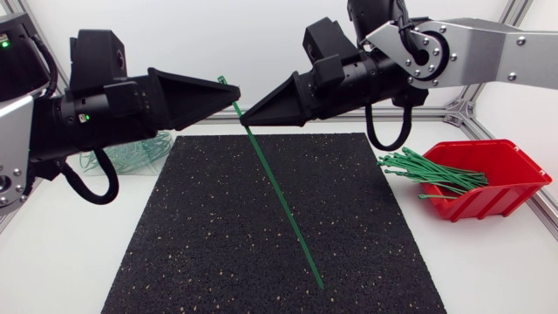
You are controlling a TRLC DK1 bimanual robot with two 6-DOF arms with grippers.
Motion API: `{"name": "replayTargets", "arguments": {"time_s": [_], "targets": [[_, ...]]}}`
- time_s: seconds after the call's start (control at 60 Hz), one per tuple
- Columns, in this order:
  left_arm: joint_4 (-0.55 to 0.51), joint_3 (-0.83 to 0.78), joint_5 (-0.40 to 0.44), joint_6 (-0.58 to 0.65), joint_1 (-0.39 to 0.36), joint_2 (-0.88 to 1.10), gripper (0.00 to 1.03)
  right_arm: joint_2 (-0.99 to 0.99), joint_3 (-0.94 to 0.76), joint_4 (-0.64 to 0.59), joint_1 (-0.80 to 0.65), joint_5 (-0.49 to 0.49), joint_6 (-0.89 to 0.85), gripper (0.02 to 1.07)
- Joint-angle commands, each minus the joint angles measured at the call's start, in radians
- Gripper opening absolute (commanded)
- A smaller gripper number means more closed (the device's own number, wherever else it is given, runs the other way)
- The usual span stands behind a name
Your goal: Take a green cable tie from the red box, thread the tail through the head to close it, then place it in the transparent bin on the left.
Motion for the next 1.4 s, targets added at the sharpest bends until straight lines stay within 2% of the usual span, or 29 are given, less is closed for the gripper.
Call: {"name": "replayTargets", "arguments": {"time_s": [0.0, 0.017, 0.133, 0.2, 0.3, 0.35, 0.617, 0.783, 1.283, 1.383], "targets": [[0.02, -0.007, 0.009, -0.03, 0.005, 0.012, 0.53, -0.025, -0.037, 0.049, -0.005, 0.006, 0.07, 0.08], [0.023, -0.007, 0.009, -0.03, 0.006, 0.014, 0.5, -0.029, -0.048, 0.078, -0.005, 0.006, 0.095, 0.08], [0.028, -0.009, 0.009, -0.033, 0.01, 0.02, 0.46, -0.035, -0.071, 0.155, -0.005, 0.006, 0.153, 0.08], [0.037, -0.013, 0.009, -0.039, 0.01, 0.024, 0.42, -0.035, -0.074, 0.161, -0.006, 0.006, 0.158, 0.08], [0.051, -0.019, 0.009, -0.05, 0.01, 0.028, 0.41, -0.037, -0.08, 0.164, -0.008, 0.006, 0.159, 0.08], [0.052, -0.021, 0.009, -0.051, 0.01, 0.031, 0.37, -0.04, -0.086, 0.173, -0.011, 0.006, 0.164, 0.08], [0.068, -0.024, 0.009, -0.059, 0.008, 0.041, 0.26, -0.051, -0.098, 0.182, -0.021, 0.008, 0.17, 0.08], [0.069, -0.027, 0.008, -0.06, 0.01, 0.047, 0.25, -0.063, -0.129, 0.271, -0.025, 0.009, 0.241, 0.08], [0.083, -0.022, 0.0, -0.076, 0.008, 0.061, 0.2, -0.068, -0.144, 0.277, -0.018, 0.009, 0.242, 0.08], [0.086, -0.021, -0.001, -0.077, 0.008, 0.064, 0.16, -0.069, -0.144, 0.277, -0.015, 0.009, 0.242, 0.08]]}}
